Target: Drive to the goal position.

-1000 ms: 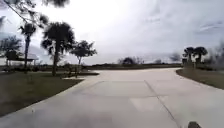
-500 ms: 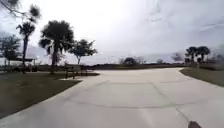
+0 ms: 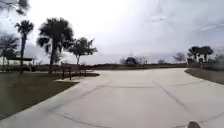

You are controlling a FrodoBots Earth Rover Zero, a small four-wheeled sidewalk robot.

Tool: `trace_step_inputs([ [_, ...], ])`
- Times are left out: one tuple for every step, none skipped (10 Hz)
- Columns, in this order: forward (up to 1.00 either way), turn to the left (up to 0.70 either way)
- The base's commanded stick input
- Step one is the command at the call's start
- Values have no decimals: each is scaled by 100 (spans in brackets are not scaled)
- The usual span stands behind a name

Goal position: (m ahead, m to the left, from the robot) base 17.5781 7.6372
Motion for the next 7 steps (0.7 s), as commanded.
trace_step_inputs([
  [100, 0],
  [100, 0],
  [100, 0],
  [100, 0],
  [100, 0],
  [100, 0],
  [100, 0],
])
